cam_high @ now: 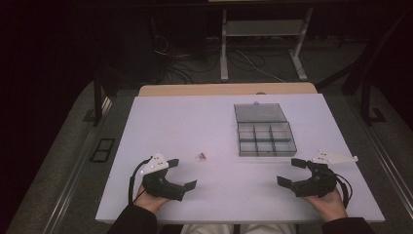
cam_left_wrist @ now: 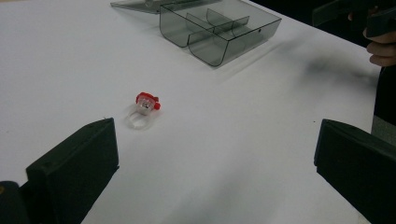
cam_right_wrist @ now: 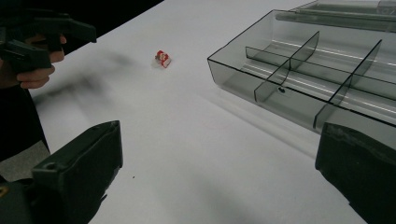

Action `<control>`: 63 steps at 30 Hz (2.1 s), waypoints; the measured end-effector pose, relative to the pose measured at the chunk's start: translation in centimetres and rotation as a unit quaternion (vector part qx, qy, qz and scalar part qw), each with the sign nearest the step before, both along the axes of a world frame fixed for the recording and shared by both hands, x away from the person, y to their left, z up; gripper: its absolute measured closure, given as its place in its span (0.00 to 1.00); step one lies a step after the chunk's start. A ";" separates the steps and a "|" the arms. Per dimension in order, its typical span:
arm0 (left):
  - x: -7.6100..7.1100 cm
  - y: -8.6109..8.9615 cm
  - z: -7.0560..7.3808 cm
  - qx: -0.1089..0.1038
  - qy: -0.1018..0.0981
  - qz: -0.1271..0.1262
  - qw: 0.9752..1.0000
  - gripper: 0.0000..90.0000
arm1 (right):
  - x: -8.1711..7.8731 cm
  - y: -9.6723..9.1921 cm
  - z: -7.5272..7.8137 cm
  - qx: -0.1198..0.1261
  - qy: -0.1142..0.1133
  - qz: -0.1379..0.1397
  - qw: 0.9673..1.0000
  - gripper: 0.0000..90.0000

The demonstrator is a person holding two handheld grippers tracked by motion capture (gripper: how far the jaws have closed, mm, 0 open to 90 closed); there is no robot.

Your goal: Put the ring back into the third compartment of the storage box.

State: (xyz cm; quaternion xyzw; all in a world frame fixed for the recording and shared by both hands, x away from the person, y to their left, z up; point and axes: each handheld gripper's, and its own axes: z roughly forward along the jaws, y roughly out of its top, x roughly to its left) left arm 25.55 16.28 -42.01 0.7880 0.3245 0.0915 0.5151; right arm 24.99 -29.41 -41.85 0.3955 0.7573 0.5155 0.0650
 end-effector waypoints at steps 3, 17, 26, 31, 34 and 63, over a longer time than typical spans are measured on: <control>0.0 0.1 0.0 0.000 0.002 0.001 1.000 0.00 | 0.0 0.0 -0.1 0.000 0.001 0.000 1.000 0.01; 0.0 0.1 0.0 0.000 0.001 0.000 1.000 0.00 | -0.1 -0.2 -0.2 0.002 0.007 0.000 1.000 0.01; -0.1 0.0 0.2 0.004 0.000 -0.001 1.000 0.00 | -0.2 -0.3 -0.3 -0.002 0.008 0.003 1.000 0.01; -0.1 0.0 0.3 0.010 0.003 -0.001 1.000 0.00 | -0.2 -0.3 -0.3 -0.003 0.010 0.003 1.000 0.01; 0.0 0.0 0.5 0.016 0.001 -0.001 1.000 0.00 | -0.2 -0.3 -0.4 -0.004 0.010 0.004 1.000 0.01; 2.1 -0.1 4.1 0.058 0.002 -0.002 0.998 0.00 | -0.4 -0.5 -0.5 -0.006 0.013 0.001 1.000 0.01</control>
